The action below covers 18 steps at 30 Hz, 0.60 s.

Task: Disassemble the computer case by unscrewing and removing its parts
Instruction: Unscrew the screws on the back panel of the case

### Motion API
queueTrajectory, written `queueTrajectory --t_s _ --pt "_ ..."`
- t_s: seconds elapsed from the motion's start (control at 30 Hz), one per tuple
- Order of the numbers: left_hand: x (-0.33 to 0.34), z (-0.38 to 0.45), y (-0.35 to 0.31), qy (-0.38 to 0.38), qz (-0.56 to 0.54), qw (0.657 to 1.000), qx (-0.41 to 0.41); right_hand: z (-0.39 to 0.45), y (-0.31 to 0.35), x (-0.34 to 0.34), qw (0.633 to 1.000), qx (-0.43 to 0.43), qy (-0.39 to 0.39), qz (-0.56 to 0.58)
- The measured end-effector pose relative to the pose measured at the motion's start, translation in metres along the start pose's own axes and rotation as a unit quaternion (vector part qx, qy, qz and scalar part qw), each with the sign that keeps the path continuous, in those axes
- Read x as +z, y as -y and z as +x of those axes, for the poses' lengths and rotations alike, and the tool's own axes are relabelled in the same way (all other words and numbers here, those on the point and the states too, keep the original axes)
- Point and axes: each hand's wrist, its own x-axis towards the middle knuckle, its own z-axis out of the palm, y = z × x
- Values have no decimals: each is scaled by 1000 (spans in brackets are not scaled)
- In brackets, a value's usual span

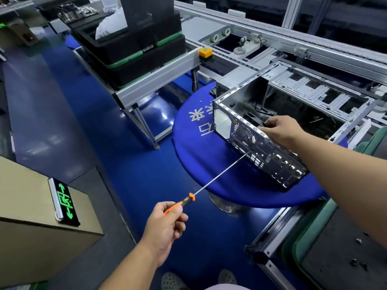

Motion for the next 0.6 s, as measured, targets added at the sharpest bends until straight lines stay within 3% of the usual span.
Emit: queueTrajectory --t_s 0.3,0.6 --pt "1 1 4 -41 54 997 24 3 -1 4 999 1 -38 27" --pt "3 10 8 -72 7 996 -60 0 2 3 997 17 -74 24"
